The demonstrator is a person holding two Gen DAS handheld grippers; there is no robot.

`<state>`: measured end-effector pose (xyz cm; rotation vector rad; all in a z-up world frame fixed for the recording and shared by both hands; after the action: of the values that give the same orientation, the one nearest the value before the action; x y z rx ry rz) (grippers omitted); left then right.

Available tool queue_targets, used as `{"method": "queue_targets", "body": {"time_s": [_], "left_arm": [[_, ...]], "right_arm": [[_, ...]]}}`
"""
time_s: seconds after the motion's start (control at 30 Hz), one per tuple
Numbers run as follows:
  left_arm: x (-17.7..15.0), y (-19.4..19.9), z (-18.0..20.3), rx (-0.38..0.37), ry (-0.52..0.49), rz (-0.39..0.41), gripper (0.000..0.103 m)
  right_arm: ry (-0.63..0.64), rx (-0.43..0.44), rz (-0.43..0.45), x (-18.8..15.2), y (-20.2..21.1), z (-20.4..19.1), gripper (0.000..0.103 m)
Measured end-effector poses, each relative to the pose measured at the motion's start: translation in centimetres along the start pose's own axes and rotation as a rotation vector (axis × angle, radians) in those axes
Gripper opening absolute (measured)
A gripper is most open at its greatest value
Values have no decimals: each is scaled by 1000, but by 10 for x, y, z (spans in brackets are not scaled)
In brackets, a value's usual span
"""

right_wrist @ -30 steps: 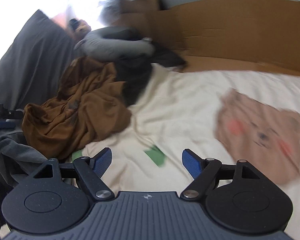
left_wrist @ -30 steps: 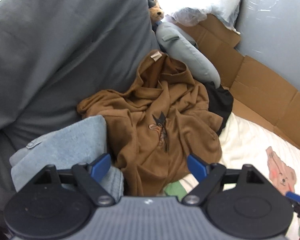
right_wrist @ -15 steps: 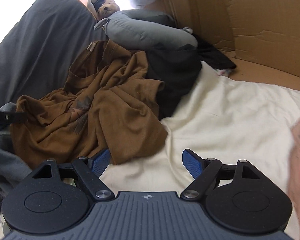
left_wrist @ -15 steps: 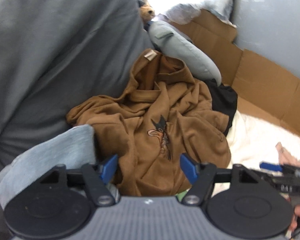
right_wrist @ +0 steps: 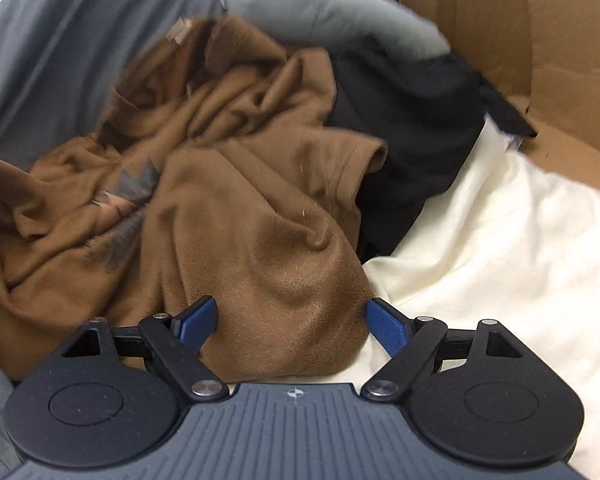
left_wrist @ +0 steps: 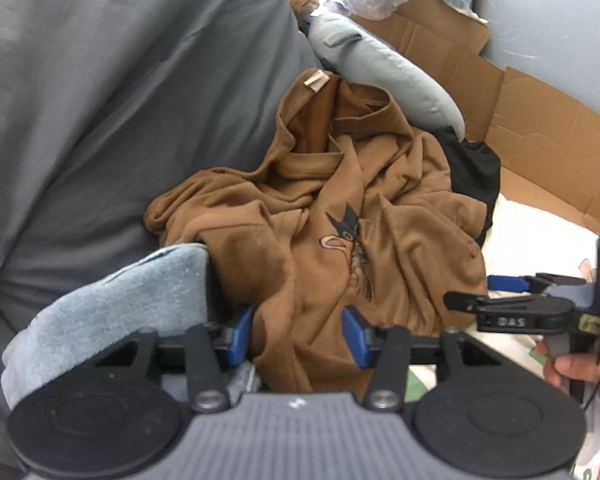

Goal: Fold clothes
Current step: 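Close the left gripper on the brown t-shirt while the right gripper grasps it too, then lift the brown t-shirt with both grippers and pull it onto the open sheet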

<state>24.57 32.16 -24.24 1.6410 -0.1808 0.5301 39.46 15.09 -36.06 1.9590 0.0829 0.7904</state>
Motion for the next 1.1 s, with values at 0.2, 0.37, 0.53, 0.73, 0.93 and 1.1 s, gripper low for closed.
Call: {"method": "queue_targets", "body": {"time_s": [0.2,0.37,0.53,0.73,0.93,1.1], "left_arm": [[-1,-2,-6,-42,45,-15,7],[-4,9,-9,-74,82,0,4],[-13,19,-4,-106,85,39,3],[-19,29,2,-151,91,58,3],[-25,31,11,-190,90,49,3],[-25,38,24,-229,58,51,3]], "right_arm": [[-103,115,-18,-3,5,11,6],[-98,149,18,-15,37,10,4],[-233,160,58,-32,66,27,4],[-253,140,37,-59,89,23,4],[-345,89,50,-81,115,41,3],[-349,43,51,-95,140,50,3]]}}
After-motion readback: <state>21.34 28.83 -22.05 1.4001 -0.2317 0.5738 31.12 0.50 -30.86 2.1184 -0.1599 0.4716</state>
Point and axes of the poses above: each gripper's, at about its wrist camera, not at the fingertips, and y roughly against the way its jaws point, z to its right, x to its top, the point moved 3 cm from there along -y, roughly the way its jaws point, and after that the axes turned 13 degrees about -z, right-handed, at the moved point
